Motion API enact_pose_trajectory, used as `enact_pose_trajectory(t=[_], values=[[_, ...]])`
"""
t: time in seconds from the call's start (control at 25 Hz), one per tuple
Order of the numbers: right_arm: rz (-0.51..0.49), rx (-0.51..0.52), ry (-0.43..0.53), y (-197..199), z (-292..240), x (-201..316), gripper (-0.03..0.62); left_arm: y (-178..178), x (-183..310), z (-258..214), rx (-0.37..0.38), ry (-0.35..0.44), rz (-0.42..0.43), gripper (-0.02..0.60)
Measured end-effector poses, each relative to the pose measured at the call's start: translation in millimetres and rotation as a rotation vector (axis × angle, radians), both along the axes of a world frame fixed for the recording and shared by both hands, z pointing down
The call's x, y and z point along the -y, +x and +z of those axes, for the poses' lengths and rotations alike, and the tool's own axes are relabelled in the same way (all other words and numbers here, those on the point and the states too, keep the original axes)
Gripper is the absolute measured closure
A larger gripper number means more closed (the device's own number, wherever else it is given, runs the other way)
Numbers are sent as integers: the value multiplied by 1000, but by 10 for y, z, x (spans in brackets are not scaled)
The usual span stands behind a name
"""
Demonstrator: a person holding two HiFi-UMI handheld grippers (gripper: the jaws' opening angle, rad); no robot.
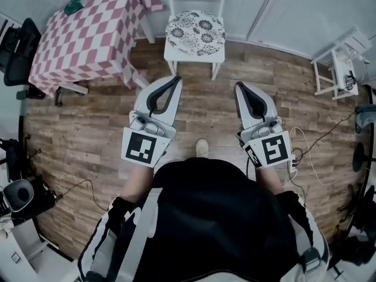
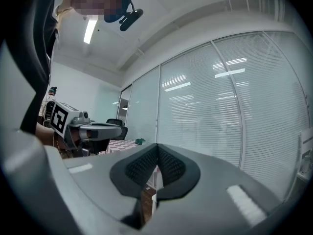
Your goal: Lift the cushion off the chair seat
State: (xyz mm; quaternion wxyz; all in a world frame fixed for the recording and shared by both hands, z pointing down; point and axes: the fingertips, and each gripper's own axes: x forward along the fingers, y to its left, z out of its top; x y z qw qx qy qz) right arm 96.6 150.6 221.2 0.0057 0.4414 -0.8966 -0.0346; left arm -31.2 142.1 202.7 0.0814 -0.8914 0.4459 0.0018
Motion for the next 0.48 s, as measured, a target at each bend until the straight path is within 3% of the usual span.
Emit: enact_pose_trajectory(t=[0.48], values=[[-47,29,-13,-143,29,135,596,-62,53,80,10,-16,-23,580]])
